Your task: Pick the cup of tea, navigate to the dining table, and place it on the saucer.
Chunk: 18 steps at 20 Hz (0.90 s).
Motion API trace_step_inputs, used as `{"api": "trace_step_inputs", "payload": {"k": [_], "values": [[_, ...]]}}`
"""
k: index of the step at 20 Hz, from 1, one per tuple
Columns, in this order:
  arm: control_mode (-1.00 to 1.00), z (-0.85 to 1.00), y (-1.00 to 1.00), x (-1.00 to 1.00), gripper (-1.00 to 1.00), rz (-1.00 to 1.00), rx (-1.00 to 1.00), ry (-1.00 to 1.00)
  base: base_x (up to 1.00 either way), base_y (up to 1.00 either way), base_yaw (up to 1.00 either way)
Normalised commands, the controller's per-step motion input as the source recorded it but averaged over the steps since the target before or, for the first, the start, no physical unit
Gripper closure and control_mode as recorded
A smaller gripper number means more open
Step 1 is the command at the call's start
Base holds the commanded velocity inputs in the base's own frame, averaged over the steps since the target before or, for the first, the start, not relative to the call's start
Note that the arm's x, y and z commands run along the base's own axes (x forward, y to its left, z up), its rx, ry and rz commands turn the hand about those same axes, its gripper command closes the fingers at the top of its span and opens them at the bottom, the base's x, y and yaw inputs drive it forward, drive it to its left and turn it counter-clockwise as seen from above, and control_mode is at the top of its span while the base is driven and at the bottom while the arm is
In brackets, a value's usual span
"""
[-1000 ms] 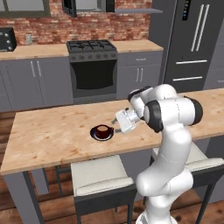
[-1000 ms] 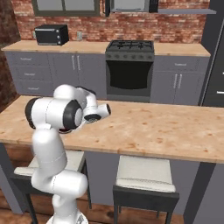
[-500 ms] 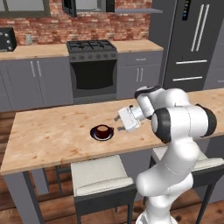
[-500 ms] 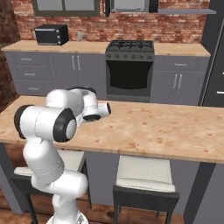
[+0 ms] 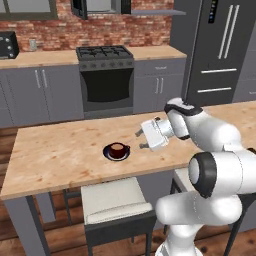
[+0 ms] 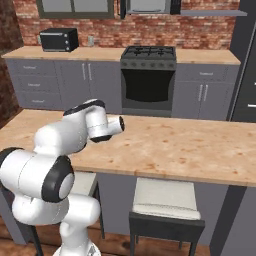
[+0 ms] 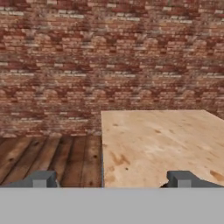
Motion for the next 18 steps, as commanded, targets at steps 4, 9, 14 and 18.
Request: {"api": "trace_step_inputs", "payload": {"k": [4, 9, 14, 18], "values": [[-1.0, 0.54, 0.0, -0.71, -1.0, -0.09, 0.0, -0.06, 0.0, 0.0, 0.0], [-1.0, 0.51, 0.0, -0.72, -1.0, -0.09, 0.0, -0.11, 0.0, 0.0, 0.0], [-1.0, 0.54, 0.0, -0.73, -1.0, -0.08, 0.0, -0.09, 0.0, 0.0, 0.0], [-1.0, 0.58, 0.0, -0.69, -1.0, -0.07, 0.0, -0.04, 0.0, 0.0, 0.0]]}}
